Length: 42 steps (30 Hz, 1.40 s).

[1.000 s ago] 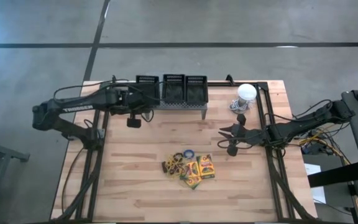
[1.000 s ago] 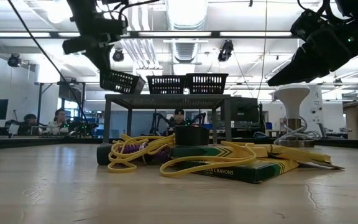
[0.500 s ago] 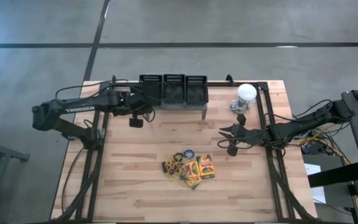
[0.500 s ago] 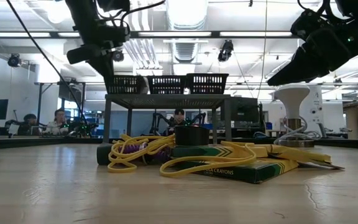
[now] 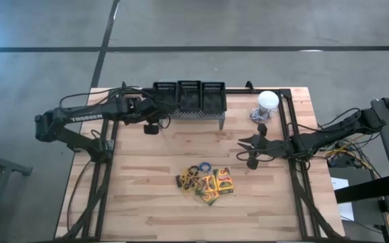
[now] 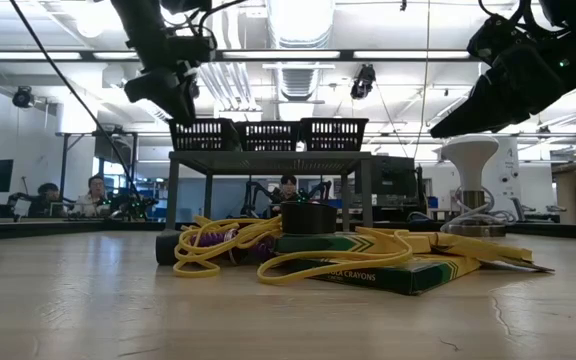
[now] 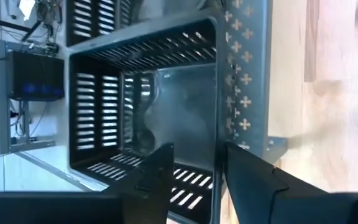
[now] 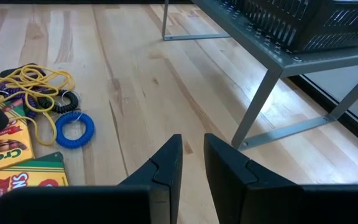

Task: Pick & Place Office Desk Supplies
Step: Put the black bin on the shelf, then put the crayon box into the right black bin on the shelf

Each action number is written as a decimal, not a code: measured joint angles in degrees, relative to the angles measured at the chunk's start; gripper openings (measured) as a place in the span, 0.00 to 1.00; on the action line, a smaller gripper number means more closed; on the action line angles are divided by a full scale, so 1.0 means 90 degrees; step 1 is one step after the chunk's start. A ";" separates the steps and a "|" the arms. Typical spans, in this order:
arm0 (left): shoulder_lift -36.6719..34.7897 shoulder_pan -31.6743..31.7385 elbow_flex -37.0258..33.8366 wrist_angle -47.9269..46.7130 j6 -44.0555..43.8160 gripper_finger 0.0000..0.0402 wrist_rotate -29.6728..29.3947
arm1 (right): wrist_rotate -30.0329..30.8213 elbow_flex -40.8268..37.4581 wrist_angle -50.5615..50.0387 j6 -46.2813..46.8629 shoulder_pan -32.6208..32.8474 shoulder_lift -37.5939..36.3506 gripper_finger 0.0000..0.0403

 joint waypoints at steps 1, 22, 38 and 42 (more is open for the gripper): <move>0.0002 0.0000 0.0043 0.0001 -0.0009 0.36 0.0000 | 0.0000 0.0000 0.0002 0.0000 0.0000 0.0000 0.15; 0.0000 -0.0587 0.0470 0.0304 -0.0765 0.37 0.0024 | 0.0000 0.0000 0.0000 -0.0002 0.0000 0.0000 0.15; 0.0024 -0.4343 -0.1781 0.4166 -0.3691 0.37 -0.0198 | -0.1017 -0.0919 0.2280 -0.0443 0.0002 0.0000 0.15; 0.0224 -0.4916 -0.3167 0.7301 -0.3351 0.37 -0.0256 | -0.2134 -0.1207 0.3094 -0.0589 0.0003 -0.0001 0.16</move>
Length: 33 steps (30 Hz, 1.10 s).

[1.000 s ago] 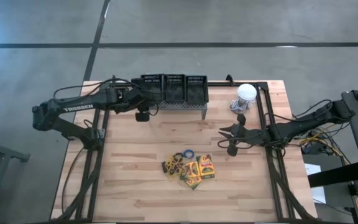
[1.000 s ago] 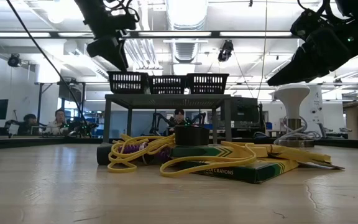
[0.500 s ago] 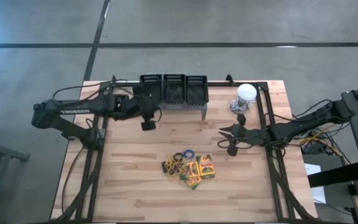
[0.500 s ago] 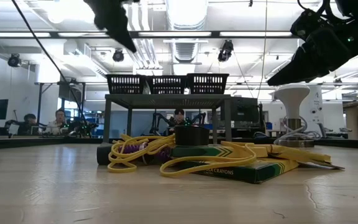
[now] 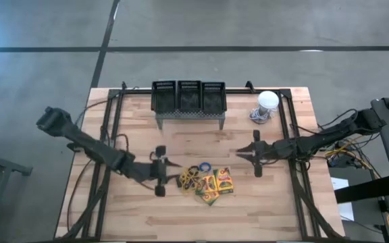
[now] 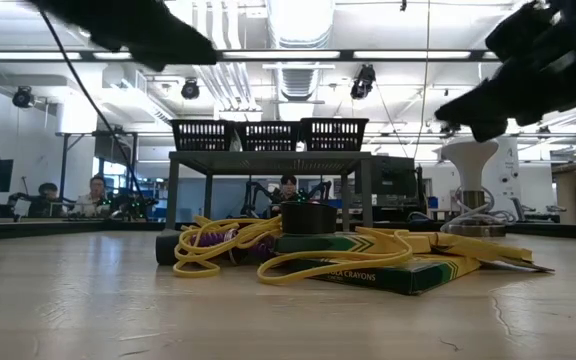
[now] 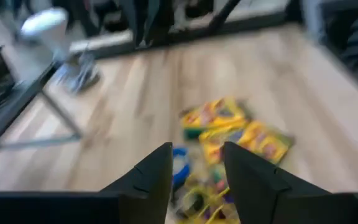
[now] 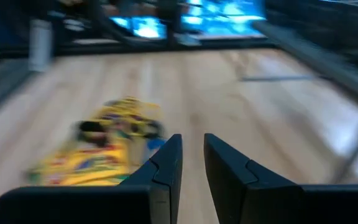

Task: Pick & Place Office Desk Supplies
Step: Put the crayon box into the right black bin on the shelf

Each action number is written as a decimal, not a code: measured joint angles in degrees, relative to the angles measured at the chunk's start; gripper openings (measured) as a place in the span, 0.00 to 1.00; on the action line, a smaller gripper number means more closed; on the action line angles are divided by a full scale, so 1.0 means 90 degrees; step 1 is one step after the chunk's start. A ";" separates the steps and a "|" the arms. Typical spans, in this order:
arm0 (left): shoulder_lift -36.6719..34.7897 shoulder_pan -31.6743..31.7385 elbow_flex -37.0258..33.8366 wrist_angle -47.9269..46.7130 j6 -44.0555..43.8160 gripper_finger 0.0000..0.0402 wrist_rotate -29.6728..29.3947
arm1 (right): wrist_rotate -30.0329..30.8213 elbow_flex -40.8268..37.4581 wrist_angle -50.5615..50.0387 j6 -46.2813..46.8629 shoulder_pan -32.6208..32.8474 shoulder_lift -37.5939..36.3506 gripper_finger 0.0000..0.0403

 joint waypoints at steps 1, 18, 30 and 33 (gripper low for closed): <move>0.0120 -0.0070 -0.0265 0.0618 0.0041 0.37 -0.0034 | -0.0252 -0.0027 0.0076 0.0017 0.0001 -0.0004 0.17; 0.2581 0.0847 0.0197 0.2336 -0.0914 0.37 -0.0588 | -0.2481 0.2127 -0.2596 -0.0539 0.1087 0.2328 0.55; 0.3117 0.1194 0.0483 0.1595 -0.1494 0.37 -0.0189 | 0.0735 0.4103 -0.4982 0.0744 0.2819 0.4543 0.56; 0.3074 0.1182 0.0460 0.1608 -0.1517 0.37 -0.0169 | 0.0792 0.4063 -0.4300 0.0779 0.2908 0.5090 0.56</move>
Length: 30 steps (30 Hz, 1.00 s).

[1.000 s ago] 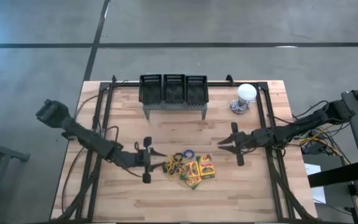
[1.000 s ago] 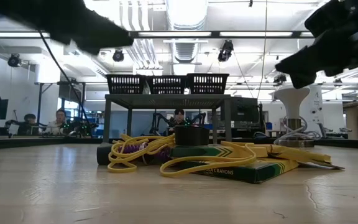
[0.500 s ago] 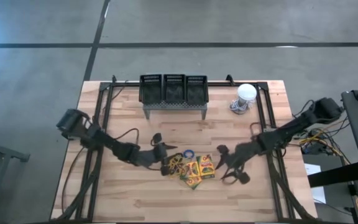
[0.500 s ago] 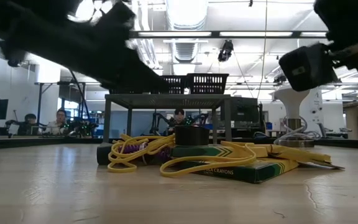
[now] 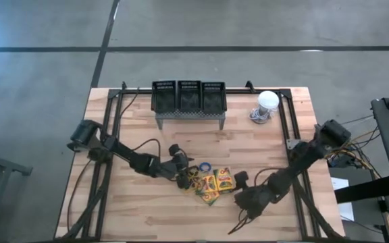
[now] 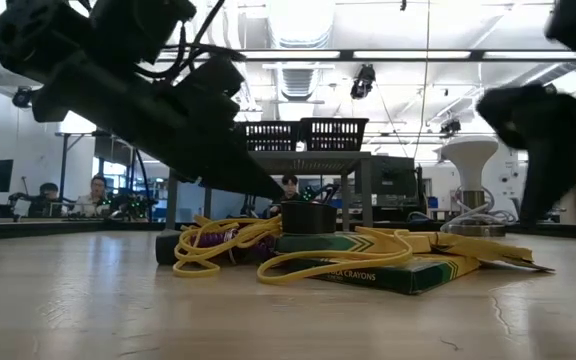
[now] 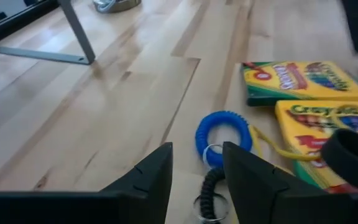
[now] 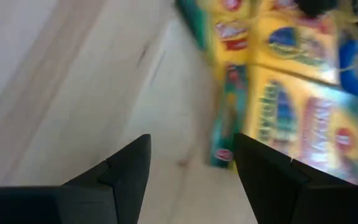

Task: Pick & Place Office Desk Supplies
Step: Put the crayon box into the right black bin on the shelf

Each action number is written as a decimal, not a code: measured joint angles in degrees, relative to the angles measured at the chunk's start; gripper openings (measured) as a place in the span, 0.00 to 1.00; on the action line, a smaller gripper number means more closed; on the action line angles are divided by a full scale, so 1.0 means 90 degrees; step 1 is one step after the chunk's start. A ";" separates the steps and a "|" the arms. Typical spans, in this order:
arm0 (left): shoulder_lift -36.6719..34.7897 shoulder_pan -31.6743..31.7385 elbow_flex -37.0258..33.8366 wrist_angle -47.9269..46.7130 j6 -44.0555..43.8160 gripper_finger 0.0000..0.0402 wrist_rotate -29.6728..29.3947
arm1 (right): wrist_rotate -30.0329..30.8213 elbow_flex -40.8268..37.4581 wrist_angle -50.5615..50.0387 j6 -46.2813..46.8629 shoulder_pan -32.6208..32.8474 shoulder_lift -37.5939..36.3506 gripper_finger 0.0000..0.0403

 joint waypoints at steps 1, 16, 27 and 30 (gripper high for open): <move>0.0000 0.0000 -0.0005 0.0003 -0.0004 0.37 0.0002 | -0.0015 -0.0025 0.0123 -0.0032 -0.0010 0.0122 0.56; 0.0005 0.0019 0.0006 -0.0005 0.0004 0.37 0.0016 | 0.0694 -0.0849 0.2098 -0.1330 -0.0246 0.0227 0.56; 0.0005 0.0027 -0.0002 0.0081 0.0001 0.37 0.0027 | 0.1225 -0.1180 0.2651 -0.1685 -0.0633 0.0249 0.56; 0.0005 0.0030 -0.0002 0.0085 0.0001 0.37 0.0044 | 0.1230 -0.1189 0.2661 -0.1753 -0.0753 0.0249 0.56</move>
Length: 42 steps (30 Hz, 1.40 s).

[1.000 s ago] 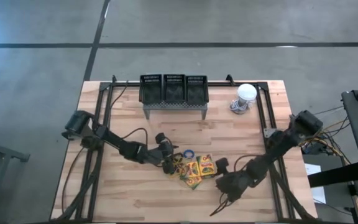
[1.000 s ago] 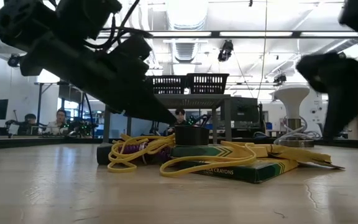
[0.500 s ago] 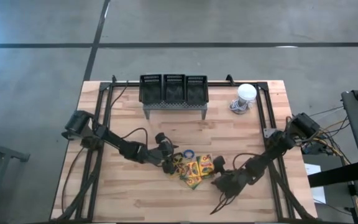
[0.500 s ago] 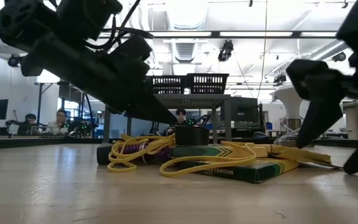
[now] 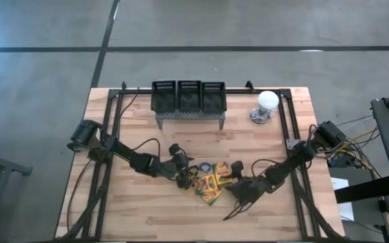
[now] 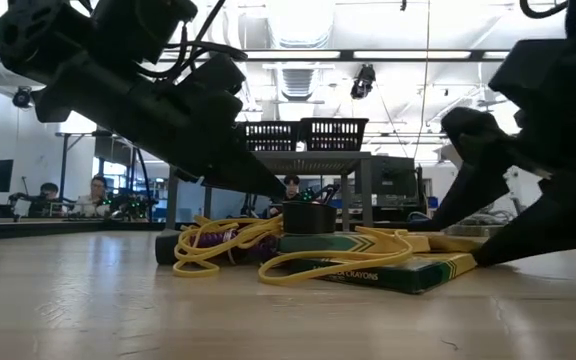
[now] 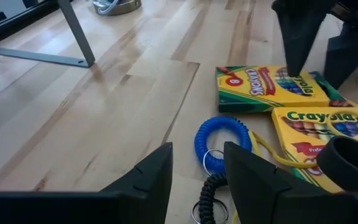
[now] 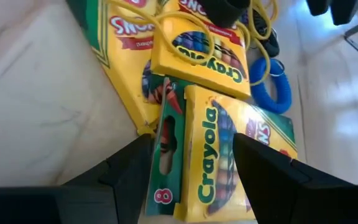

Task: Pick & Place Office Desk Supplies
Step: Put the crayon box into the right black bin on the shelf

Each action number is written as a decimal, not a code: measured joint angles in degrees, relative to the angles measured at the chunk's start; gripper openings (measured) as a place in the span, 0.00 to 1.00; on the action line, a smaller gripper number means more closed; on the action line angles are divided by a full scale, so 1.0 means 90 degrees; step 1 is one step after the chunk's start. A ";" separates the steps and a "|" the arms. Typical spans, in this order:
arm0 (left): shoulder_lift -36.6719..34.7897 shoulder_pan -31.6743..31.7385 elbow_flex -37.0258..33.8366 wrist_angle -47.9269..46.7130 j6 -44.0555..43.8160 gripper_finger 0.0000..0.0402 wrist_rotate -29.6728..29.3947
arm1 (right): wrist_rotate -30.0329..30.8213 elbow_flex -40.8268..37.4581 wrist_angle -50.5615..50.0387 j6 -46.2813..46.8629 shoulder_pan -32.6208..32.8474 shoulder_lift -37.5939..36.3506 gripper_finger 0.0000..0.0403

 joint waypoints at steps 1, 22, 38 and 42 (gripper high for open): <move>0.0000 0.0001 0.0000 0.0000 0.0000 0.37 0.0000 | 0.0008 0.0000 0.0000 -0.0052 -0.0024 0.0000 0.56; -0.0002 0.0023 0.0000 0.0049 -0.0066 0.37 0.0325 | 0.0634 0.0174 -0.0813 0.0062 -0.0206 -0.0157 0.07; -0.0005 0.0059 0.0792 0.0045 0.3739 0.37 0.1153 | 0.0858 0.0496 -0.1522 0.0088 -0.0477 -0.2476 0.02; -0.0005 0.0124 0.1090 0.0046 0.4510 0.39 0.1158 | 0.0441 0.0012 -0.0506 0.0409 -0.0671 -0.2697 0.02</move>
